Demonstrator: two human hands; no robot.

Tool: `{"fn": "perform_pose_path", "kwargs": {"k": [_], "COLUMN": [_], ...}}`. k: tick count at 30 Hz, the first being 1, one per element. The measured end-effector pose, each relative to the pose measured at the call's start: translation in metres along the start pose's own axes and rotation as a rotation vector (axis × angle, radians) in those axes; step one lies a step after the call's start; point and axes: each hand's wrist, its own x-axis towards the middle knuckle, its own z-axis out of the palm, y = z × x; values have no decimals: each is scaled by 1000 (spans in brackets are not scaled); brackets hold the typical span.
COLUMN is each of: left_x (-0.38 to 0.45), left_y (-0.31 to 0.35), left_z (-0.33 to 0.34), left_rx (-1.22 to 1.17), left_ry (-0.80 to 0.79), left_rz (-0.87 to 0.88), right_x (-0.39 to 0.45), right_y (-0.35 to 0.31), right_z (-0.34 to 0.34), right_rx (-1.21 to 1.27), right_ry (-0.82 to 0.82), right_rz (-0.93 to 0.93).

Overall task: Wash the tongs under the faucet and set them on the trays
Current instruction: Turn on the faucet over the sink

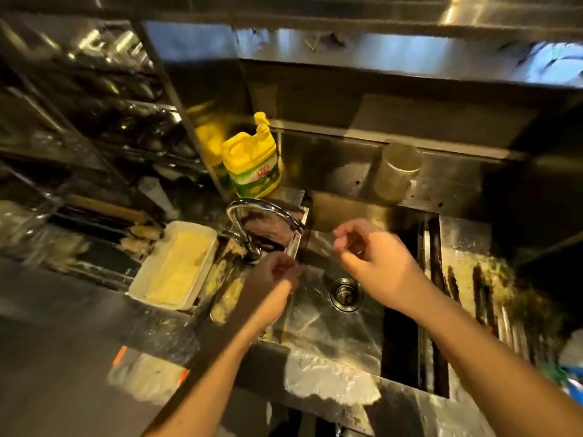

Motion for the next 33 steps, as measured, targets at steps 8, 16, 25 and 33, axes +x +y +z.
{"fn": "perform_pose_path", "kwargs": {"k": [8, 16, 25, 33], "left_x": [49, 134, 143, 155], "left_y": [-44, -72, -87, -73], "left_z": [-43, -56, -44, -37], "left_rx": [46, 73, -16, 55], "left_ry": [245, 298, 449, 358], "left_rz": [-192, -315, -289, -300], "right_x": [66, 117, 128, 127], "right_y": [-17, -40, -34, -29], "right_z": [41, 83, 88, 87], "right_rx": [-163, -151, -123, -90], "right_ry": [-60, -234, -308, -304], "right_rz": [-9, -142, -88, -80]}}
